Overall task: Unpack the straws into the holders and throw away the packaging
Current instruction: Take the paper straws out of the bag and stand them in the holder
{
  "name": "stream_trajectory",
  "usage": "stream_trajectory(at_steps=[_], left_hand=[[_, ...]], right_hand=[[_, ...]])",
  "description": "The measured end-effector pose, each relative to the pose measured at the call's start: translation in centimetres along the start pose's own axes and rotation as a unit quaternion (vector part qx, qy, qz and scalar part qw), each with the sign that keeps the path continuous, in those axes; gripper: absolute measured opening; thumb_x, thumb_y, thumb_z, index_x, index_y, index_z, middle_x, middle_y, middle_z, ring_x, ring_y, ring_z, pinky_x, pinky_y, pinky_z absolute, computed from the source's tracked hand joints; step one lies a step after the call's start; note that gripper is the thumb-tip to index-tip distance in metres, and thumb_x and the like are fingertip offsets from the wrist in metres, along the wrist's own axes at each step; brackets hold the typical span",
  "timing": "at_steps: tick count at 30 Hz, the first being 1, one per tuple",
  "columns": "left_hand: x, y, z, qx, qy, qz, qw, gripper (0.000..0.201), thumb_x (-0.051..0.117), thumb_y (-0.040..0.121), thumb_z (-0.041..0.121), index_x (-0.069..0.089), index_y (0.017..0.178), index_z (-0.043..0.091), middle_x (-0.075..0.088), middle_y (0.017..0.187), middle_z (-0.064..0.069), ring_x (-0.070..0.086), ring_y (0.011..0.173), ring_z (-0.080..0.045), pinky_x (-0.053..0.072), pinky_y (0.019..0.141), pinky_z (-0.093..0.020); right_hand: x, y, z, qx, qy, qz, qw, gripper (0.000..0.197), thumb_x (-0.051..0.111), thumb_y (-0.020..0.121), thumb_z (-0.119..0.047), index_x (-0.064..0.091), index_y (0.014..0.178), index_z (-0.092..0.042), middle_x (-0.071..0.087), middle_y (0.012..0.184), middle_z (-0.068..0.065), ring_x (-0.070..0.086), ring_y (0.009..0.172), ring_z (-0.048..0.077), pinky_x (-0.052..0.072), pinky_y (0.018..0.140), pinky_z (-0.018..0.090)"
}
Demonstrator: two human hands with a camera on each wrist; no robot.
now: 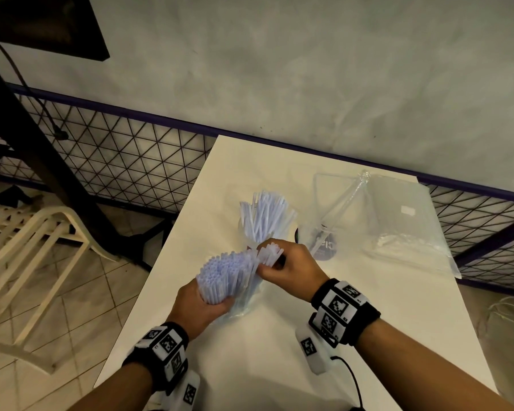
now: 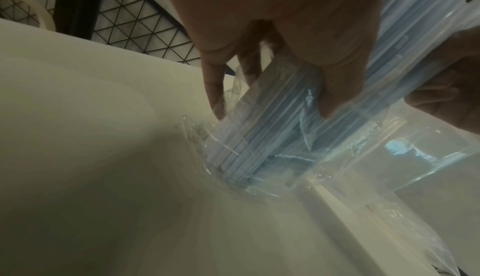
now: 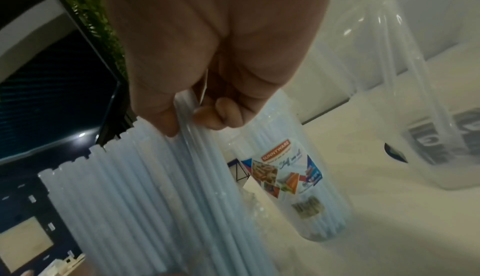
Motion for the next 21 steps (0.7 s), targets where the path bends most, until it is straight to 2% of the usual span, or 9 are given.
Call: stream_trajectory(at_steps=[3, 5, 7, 10, 12, 17, 18, 20, 21], left_hand=[[0.0, 0.0, -0.2, -0.001, 0.004, 0.001, 1.0, 0.052, 0.089, 0.062, 0.022, 0.062, 0.107, 0.021, 0.068, 0.096, 0.008, 0.066, 0.089, -0.008, 0.046, 0.07, -0.011], [0.0, 0.0, -0.2, -0.003, 0.002, 0.002, 1.0, 0.053, 0.089, 0.062, 0.022, 0.062, 0.107, 0.02, 0.069, 0.097, 0.007, 0.067, 0.09, -0.009, 0.047, 0.071, -0.012], [-0.1, 0.0, -0.2, -0.005, 0.002, 0.002, 1.0, 0.052, 0.089, 0.062, 0.023, 0.063, 0.107, 0.019, 0.07, 0.096, 0.006, 0.067, 0.089, -0.01, 0.048, 0.072, -0.014], [-0.1, -0.2, 0.0, -0.006, 0.007, -0.001, 1.0, 0.05, 0.089, 0.062, 0.022, 0.062, 0.104, 0.02, 0.069, 0.094, 0.008, 0.067, 0.087, -0.009, 0.048, 0.068, -0.012], [-0.1, -0.2, 0.1, -0.005, 0.012, -0.003, 1.0, 0.048, 0.088, 0.063, 0.021, 0.061, 0.103, 0.021, 0.068, 0.091, 0.009, 0.067, 0.086, -0.009, 0.047, 0.064, -0.009], [-0.2, -0.2, 0.3, -0.002, 0.02, -0.007, 1.0, 0.047, 0.089, 0.063, 0.022, 0.061, 0.101, 0.022, 0.068, 0.087, 0.009, 0.065, 0.079, -0.001, 0.047, 0.057, -0.007], [-0.2, -0.2, 0.4, -0.001, 0.02, -0.007, 1.0, 0.047, 0.089, 0.063, 0.022, 0.061, 0.1, 0.023, 0.068, 0.087, 0.009, 0.065, 0.079, -0.001, 0.047, 0.057, -0.007], [-0.2, -0.3, 0.5, 0.002, 0.018, -0.008, 1.0, 0.044, 0.089, 0.063, 0.021, 0.059, 0.095, 0.03, 0.068, 0.086, 0.011, 0.064, 0.079, 0.001, 0.047, 0.057, -0.007], [-0.3, -0.3, 0.6, 0.003, 0.015, -0.008, 1.0, 0.044, 0.089, 0.063, 0.021, 0.058, 0.091, 0.035, 0.067, 0.086, 0.012, 0.064, 0.078, 0.001, 0.047, 0.057, -0.007]], right_hand=[[-0.2, 0.3, -0.6, -0.002, -0.009, -0.004, 1.0, 0.009, 0.067, 0.084, -0.01, 0.065, 0.086, -0.018, 0.065, 0.077, 0.006, 0.055, 0.065, 0.018, 0.045, 0.063, 0.024], [-0.6, 0.5, -1.2, -0.011, -0.015, -0.011, 1.0, 0.01, 0.067, 0.085, -0.009, 0.066, 0.087, -0.018, 0.065, 0.075, 0.004, 0.055, 0.063, 0.014, 0.045, 0.062, 0.02], [-1.4, 0.6, -2.2, -0.027, -0.018, -0.007, 0.999, 0.016, 0.069, 0.086, -0.009, 0.063, 0.083, -0.024, 0.063, 0.072, -0.004, 0.055, 0.063, 0.006, 0.045, 0.063, 0.018], [-3.3, 1.2, -3.4, -0.04, -0.03, 0.014, 0.999, 0.006, 0.071, 0.088, -0.014, 0.066, 0.087, -0.015, 0.068, 0.079, -0.001, 0.065, 0.072, 0.014, 0.053, 0.069, 0.03], [-4.7, 1.5, -4.5, -0.055, -0.048, 0.029, 0.997, 0.008, 0.072, 0.087, -0.015, 0.068, 0.091, -0.009, 0.071, 0.083, 0.003, 0.068, 0.078, 0.018, 0.056, 0.073, 0.036], [-8.4, 2.4, -6.8, -0.084, -0.06, 0.056, 0.993, 0.013, 0.074, 0.087, -0.019, 0.067, 0.085, -0.03, 0.07, 0.081, -0.011, 0.068, 0.075, 0.005, 0.055, 0.071, 0.031], [-9.1, 2.6, -7.2, -0.084, -0.062, 0.062, 0.993, 0.007, 0.074, 0.087, -0.024, 0.068, 0.085, -0.026, 0.071, 0.081, -0.007, 0.069, 0.075, 0.01, 0.056, 0.071, 0.034], [-10.6, 3.0, -7.8, -0.09, -0.072, 0.08, 0.99, 0.017, 0.073, 0.086, -0.029, 0.069, 0.089, -0.013, 0.072, 0.082, 0.003, 0.069, 0.076, 0.02, 0.057, 0.07, 0.04], [-11.3, 3.3, -8.1, -0.093, -0.068, 0.088, 0.989, 0.018, 0.074, 0.087, -0.026, 0.069, 0.09, -0.009, 0.071, 0.082, 0.006, 0.068, 0.074, 0.02, 0.057, 0.069, 0.04]])
Point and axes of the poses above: each hand's wrist, its own y-axis towards the middle knuckle, its own x-axis out of the palm, z = x × y, the point moved 6 cm from there along y, towards the middle knuckle
